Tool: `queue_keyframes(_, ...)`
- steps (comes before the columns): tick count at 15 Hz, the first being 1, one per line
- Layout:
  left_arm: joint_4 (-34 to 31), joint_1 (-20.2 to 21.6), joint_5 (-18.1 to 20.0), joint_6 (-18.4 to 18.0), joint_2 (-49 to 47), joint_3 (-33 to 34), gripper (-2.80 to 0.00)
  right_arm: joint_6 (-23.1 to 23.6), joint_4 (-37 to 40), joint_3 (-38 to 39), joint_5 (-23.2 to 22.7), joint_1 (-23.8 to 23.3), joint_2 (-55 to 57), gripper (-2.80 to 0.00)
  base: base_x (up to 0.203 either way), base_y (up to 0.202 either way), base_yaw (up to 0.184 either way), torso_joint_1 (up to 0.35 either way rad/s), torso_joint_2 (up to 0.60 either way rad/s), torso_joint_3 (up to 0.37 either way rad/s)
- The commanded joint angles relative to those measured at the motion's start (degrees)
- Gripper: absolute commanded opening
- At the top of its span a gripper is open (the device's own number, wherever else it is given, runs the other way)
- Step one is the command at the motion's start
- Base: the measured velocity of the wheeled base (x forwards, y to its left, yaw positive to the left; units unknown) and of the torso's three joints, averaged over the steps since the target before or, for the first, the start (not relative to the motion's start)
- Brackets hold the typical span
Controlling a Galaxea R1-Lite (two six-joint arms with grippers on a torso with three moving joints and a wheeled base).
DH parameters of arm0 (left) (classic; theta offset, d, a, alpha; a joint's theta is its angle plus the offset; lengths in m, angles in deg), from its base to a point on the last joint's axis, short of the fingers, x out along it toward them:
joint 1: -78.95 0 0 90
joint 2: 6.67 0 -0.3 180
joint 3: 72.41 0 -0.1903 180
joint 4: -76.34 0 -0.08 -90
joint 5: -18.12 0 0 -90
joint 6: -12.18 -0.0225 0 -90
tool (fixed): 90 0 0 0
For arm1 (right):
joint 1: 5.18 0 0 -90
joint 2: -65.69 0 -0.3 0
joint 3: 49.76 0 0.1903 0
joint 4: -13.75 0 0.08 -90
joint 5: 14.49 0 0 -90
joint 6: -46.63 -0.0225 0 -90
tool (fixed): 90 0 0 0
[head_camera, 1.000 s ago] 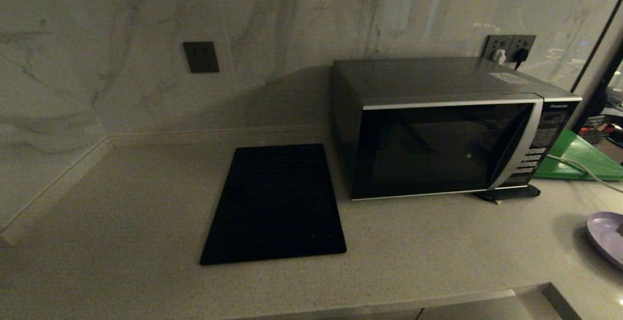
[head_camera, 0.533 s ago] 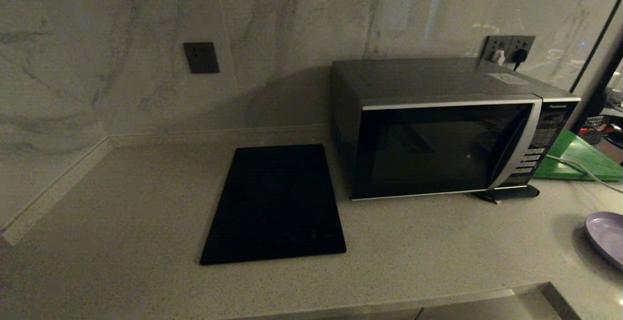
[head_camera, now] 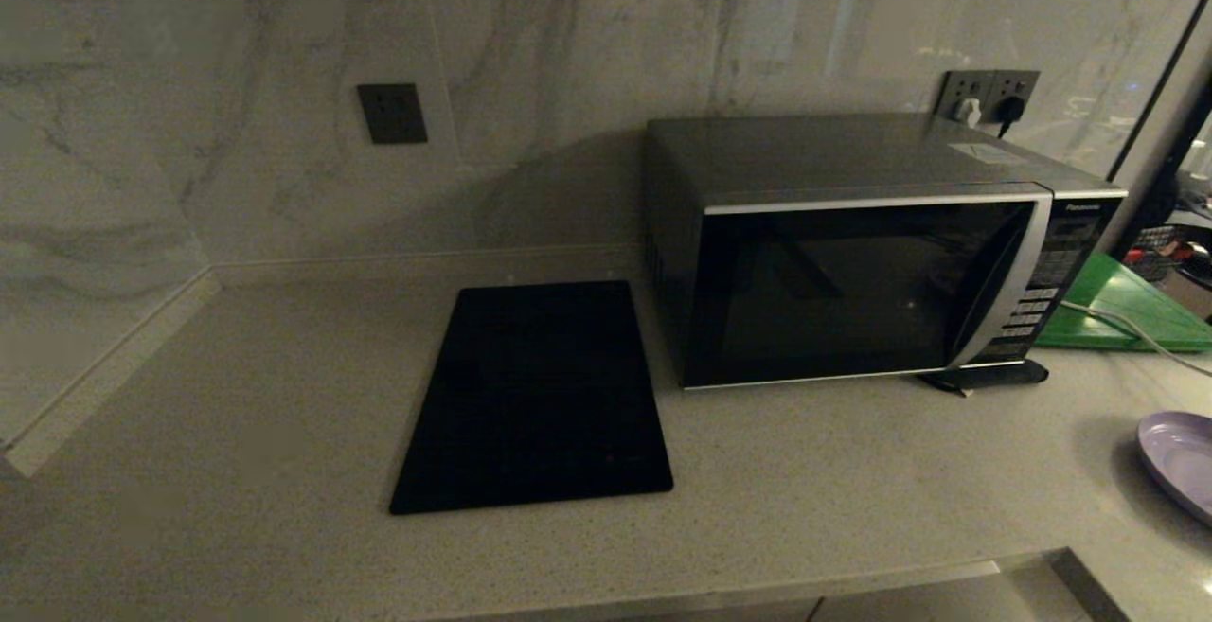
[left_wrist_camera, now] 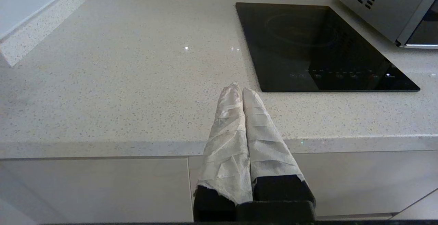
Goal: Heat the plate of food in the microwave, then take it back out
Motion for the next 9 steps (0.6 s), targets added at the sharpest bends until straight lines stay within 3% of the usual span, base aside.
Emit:
queue_keyframes(1, 0.0, 0.0, 0.0, 0.0, -0.1, 0.0, -2.80, 0.3, 0.1, 3.9, -0.2, 0.3, -7.8, -2.80, 0.000, 0.000, 0.000, 0.000, 0.00, 0.000)
queue_keyframes(6, 0.0, 0.0, 0.0, 0.0, -0.1, 0.0, -2.80, -2.9, 2.1, 10.5, -4.5, 0.2, -14.4, -2.80, 0.000, 0.000, 0.000, 0.000, 0.00, 0.000)
queue_keyframes(9, 0.0, 0.0, 0.0, 0.0, -0.1, 0.0, -2.80, -4.8, -3.2, 17.0, -4.6, 0.2, -14.4, -2.80, 0.000, 0.000, 0.000, 0.000, 0.00, 0.000)
